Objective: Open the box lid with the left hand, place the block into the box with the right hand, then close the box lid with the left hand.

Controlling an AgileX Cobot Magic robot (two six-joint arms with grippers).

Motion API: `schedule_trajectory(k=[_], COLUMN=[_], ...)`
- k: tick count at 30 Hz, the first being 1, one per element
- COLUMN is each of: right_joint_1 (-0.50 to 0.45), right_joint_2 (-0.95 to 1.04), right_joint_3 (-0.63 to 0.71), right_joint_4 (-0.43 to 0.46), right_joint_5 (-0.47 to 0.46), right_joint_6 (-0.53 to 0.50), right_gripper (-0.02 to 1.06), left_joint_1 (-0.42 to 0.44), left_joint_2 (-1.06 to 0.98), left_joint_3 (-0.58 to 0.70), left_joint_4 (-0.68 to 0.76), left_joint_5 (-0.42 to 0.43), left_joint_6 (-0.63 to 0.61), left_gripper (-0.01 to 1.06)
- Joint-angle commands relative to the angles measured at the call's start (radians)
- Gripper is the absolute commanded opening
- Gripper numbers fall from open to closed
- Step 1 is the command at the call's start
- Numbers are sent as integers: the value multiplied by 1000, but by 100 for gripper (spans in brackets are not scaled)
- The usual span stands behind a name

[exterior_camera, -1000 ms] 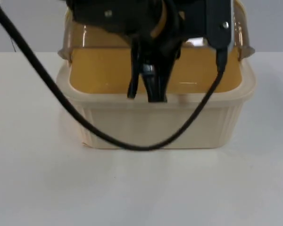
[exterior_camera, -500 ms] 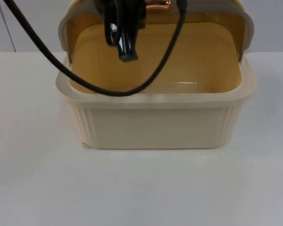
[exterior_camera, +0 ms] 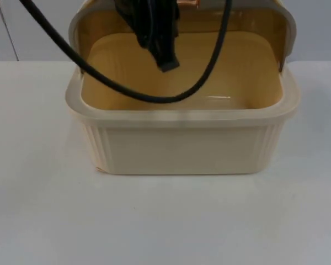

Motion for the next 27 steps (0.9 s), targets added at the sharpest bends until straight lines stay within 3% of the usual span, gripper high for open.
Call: schedule_trajectory(k=[1,6,9,16,19,21,25,26,27], right_joint_1=[-2,-2,-2,-2,-2,-2,-2,-2,-2], right_joint_2=[-4,-4,-4,-4,-4,-4,-4,-4,-4], right_joint_3=[-4,-4,-4,-4,-4,-4,-4,-4,-4], right_joint_4=[-1,-3,-3,-3,1,1,1,1,1], right_joint_5=[-1,0,0,-2,-2,-2,-2,-2,-2], right_joint_6=[6,6,6,6,6,6,6,6,6], right_gripper=[105,105,105,105,105,105,105,105,105], left_joint_1=[-8,-4,-4,23,149,166,426,426,483], left_joint_2=[-48,-168,-232,-399,-484,-495,-552,-552,-552], left_joint_3=[-6,-6,-6,-6,-6,-6,-6,-6,-6], left_joint_4=[-94,-201,-203,-193,-195,-197,-210,-210,-216], left_joint_5=[-11,-91,-114,-270,-351,-352,-299,-299,-277], left_joint_6=[-14,-29,-46,-151,-322,-347,-516,-516,-531], left_gripper=[0,0,0,0,0,0,0,0,0])
